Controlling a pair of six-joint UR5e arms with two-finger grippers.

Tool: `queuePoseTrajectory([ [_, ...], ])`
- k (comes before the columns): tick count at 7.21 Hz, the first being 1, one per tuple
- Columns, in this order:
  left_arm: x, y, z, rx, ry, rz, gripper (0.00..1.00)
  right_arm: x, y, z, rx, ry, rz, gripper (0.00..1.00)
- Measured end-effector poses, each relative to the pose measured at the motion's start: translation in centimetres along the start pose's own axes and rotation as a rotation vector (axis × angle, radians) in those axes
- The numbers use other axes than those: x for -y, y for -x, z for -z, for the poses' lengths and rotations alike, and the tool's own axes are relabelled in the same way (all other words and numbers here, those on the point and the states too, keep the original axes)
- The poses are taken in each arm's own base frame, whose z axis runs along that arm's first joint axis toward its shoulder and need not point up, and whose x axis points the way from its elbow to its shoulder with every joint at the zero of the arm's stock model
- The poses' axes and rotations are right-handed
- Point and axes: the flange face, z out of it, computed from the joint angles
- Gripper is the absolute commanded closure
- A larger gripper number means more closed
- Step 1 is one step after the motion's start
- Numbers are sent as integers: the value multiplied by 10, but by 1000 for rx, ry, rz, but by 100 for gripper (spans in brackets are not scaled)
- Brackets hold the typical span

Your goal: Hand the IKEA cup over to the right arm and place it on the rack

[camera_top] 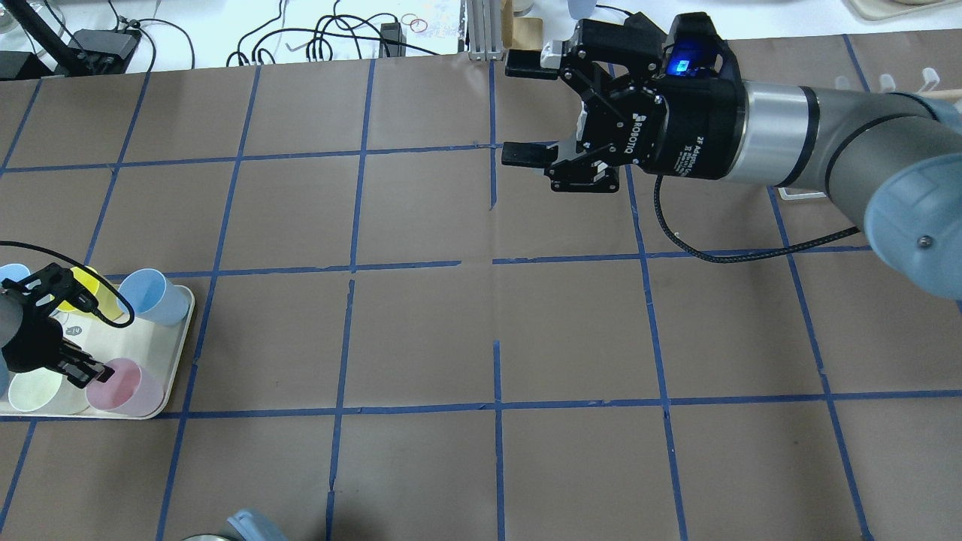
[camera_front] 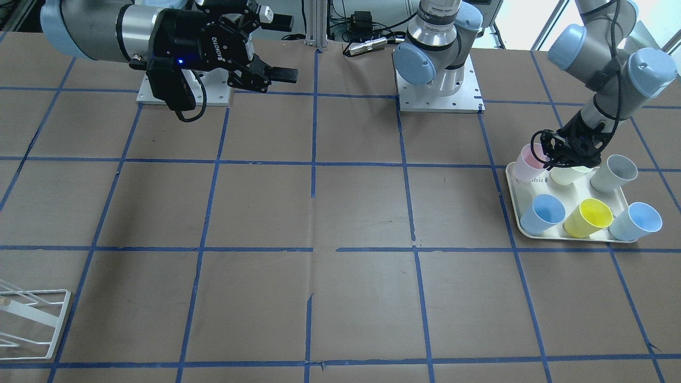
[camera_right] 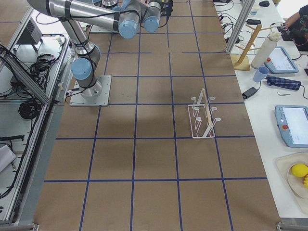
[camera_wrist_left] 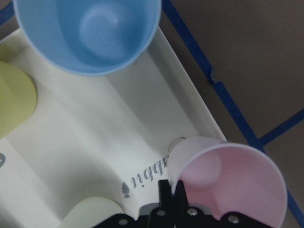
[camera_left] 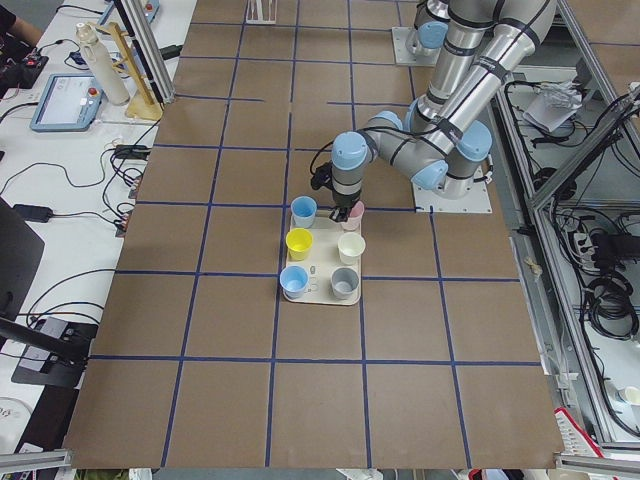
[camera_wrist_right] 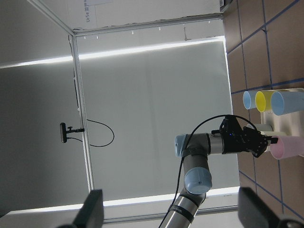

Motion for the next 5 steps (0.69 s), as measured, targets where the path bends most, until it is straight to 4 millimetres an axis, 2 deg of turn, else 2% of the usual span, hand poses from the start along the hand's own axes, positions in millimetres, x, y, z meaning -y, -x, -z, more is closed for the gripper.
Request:
queuePoseTrajectory([
  [2, 4, 2, 31, -17, -23, 48, 100, -1, 0, 0, -10, 5, -5, 0],
  [4, 20, -9, 90, -175, -88, 125, 100, -1, 1, 0, -4, 2, -10, 0],
  [5, 34, -25, 123, -275, -115, 150, 100, 0, 1, 1, -1, -1, -12, 0],
])
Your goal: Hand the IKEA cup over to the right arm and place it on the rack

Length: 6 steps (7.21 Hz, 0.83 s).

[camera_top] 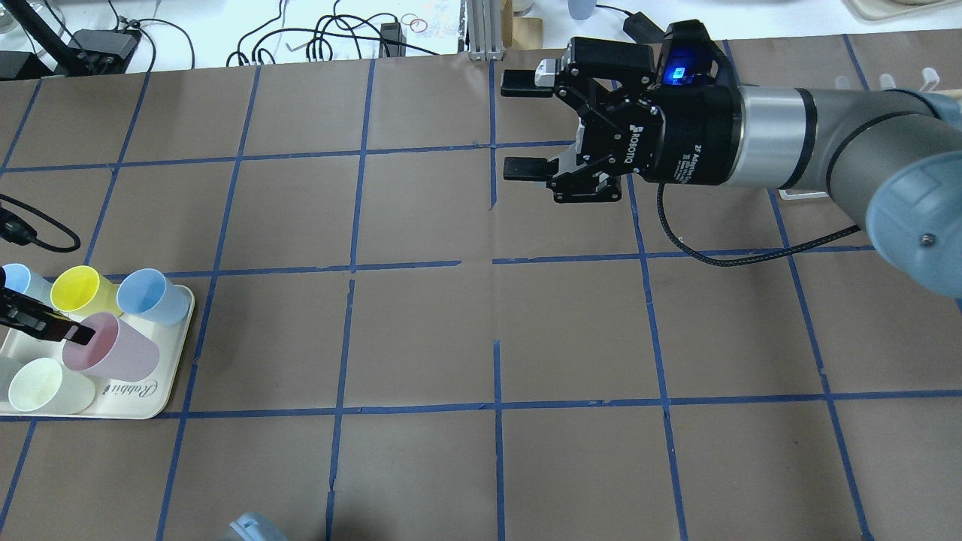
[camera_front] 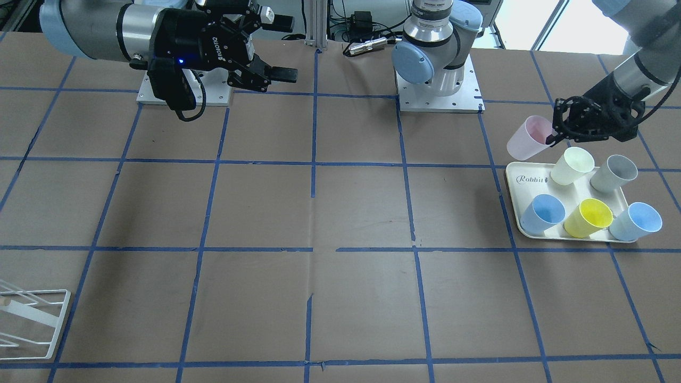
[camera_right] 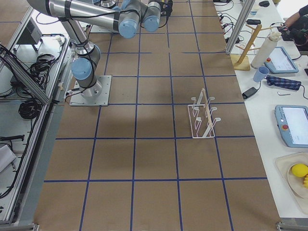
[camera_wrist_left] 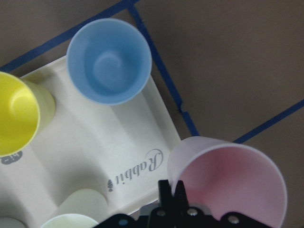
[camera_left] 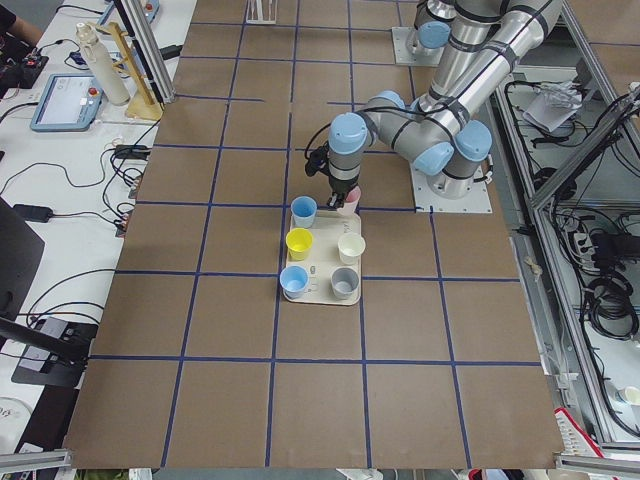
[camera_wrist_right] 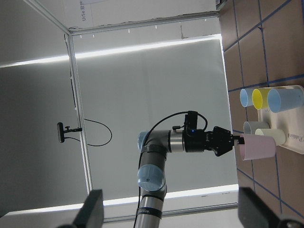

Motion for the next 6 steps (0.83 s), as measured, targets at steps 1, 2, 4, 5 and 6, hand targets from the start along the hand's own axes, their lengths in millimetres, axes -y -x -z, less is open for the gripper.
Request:
queuePoseTrajectory([
  [1, 16, -27, 16, -96, -28, 23, 100, 1, 0, 1, 1, -2, -1, 0],
  [2, 36, -59, 23, -219, -80, 44, 100, 1, 0, 1, 2, -3, -2, 0],
  [4, 73, -121, 20, -460, -196, 62, 100, 3, 0, 3, 1, -9, -2, 0],
  [5, 88, -149, 16, -564, -251, 63, 100, 6, -2, 8, 1, -19, -7, 0],
  [6, 101, -172, 12, -659, -309, 70, 100, 9, -4, 13, 1, -29, -14, 0],
])
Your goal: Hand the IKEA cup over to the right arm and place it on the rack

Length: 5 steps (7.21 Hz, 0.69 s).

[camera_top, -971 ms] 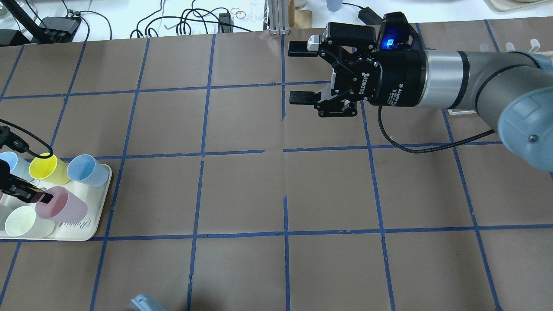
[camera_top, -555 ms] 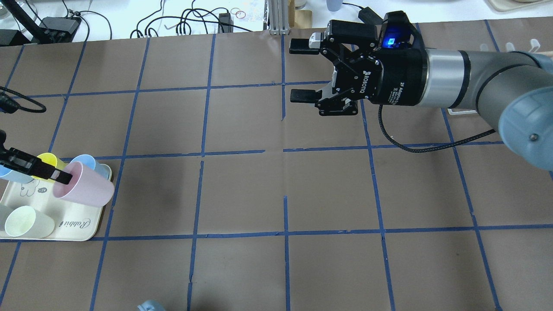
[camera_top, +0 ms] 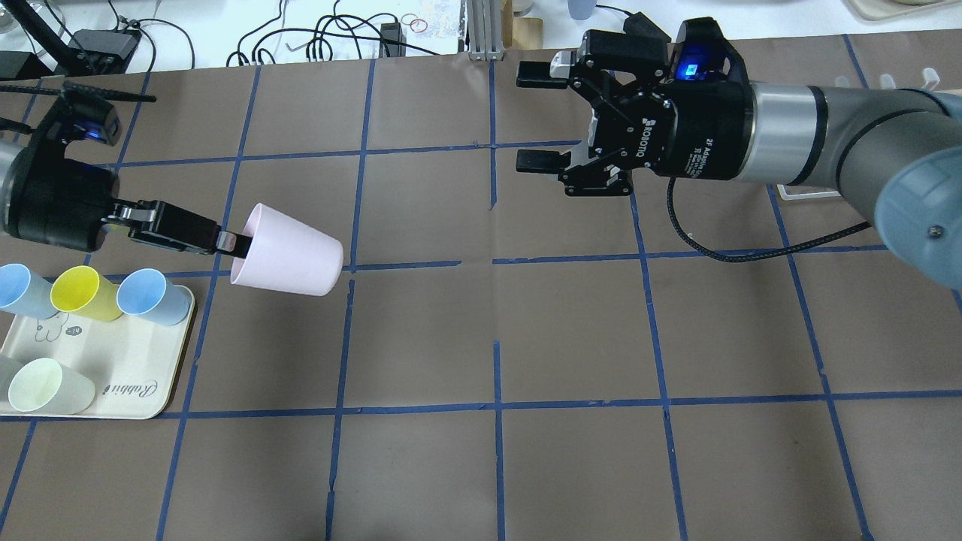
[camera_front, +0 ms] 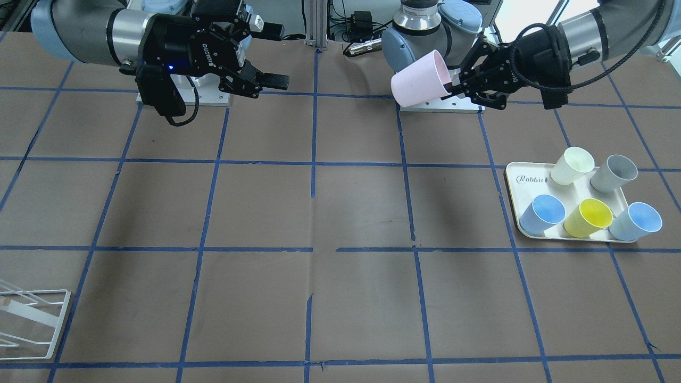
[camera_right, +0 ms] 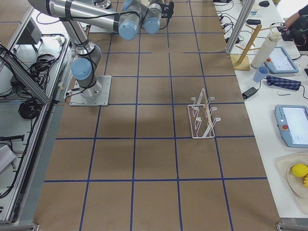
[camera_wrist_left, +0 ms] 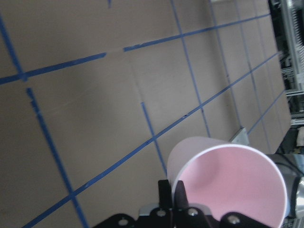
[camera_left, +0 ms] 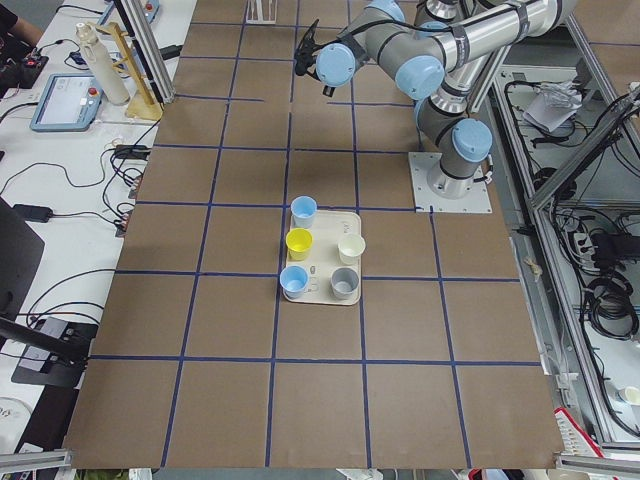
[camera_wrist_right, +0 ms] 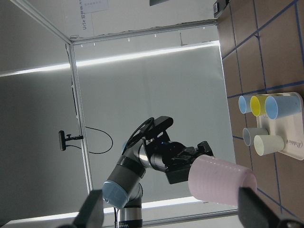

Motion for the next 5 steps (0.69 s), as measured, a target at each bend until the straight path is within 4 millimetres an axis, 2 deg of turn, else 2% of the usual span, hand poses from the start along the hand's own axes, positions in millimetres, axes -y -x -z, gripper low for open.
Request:
queuePoseTrajectory([
  [3, 20, -40, -54, -231, -157, 14, 100, 0, -3, 3, 0, -6, -28, 0],
  [5, 25, -55, -87, -334, -219, 30, 100, -3, -4, 3, 1, -7, -67, 0],
])
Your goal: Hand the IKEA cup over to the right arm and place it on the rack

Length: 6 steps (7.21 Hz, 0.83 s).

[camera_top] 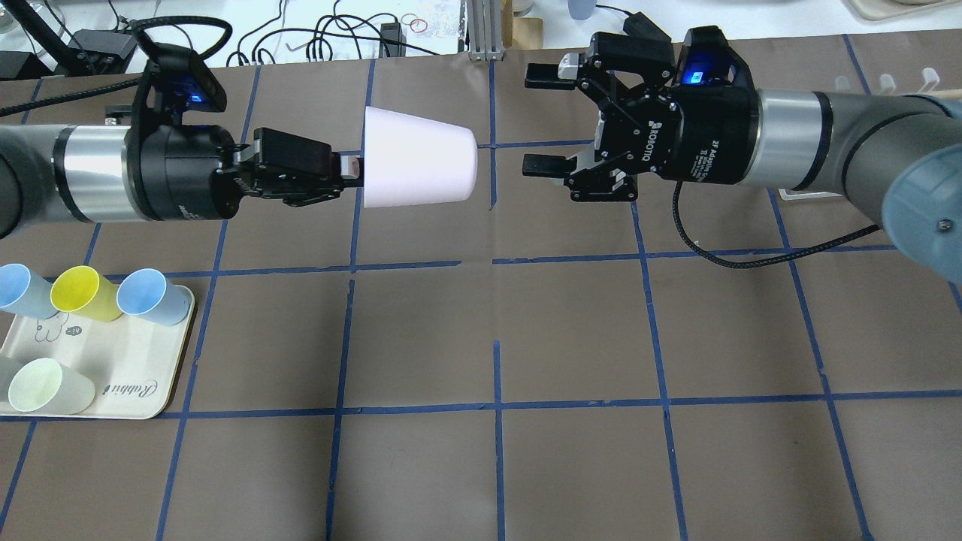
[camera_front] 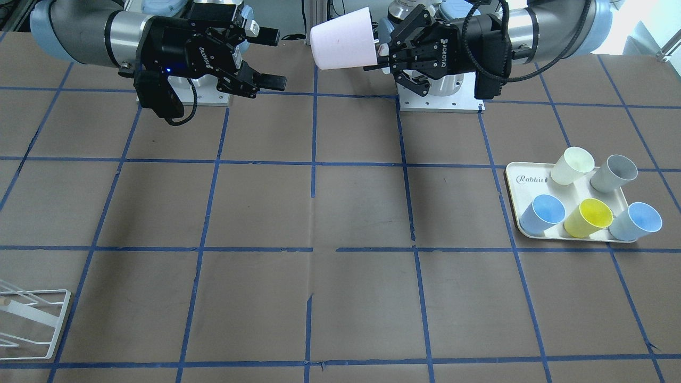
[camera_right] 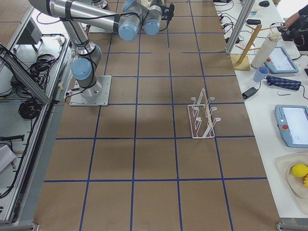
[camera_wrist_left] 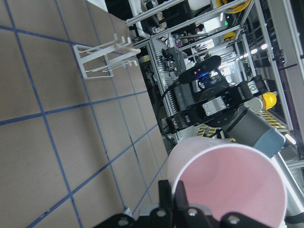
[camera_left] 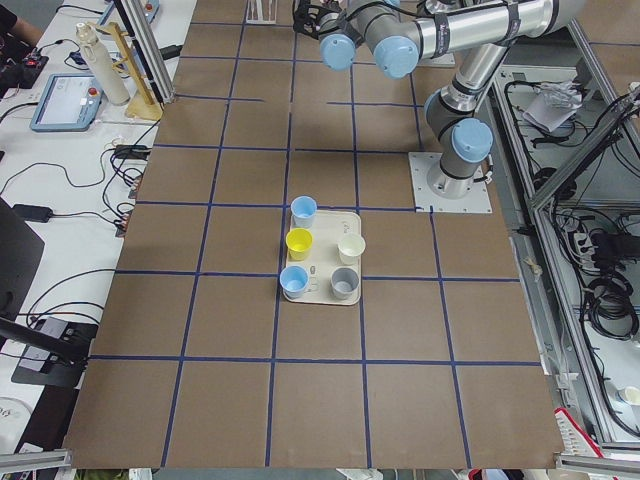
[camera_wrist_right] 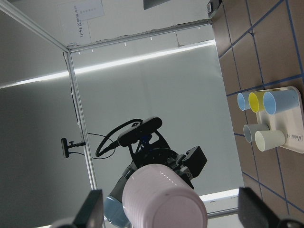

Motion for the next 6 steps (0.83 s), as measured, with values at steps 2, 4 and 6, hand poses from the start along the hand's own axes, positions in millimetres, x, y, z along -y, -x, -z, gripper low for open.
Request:
queuePoseTrajectory([
  [2, 0, 5, -15, -57, -62, 15, 100, -3, -1, 1, 1, -2, -39, 0],
  [4, -5, 5, -22, -82, -91, 11, 100, -9, 5, 0, 1, 0, -61, 0],
  [6, -8, 2, -24, -86, -93, 4, 100, -17, 11, -2, 0, 4, -71, 0],
])
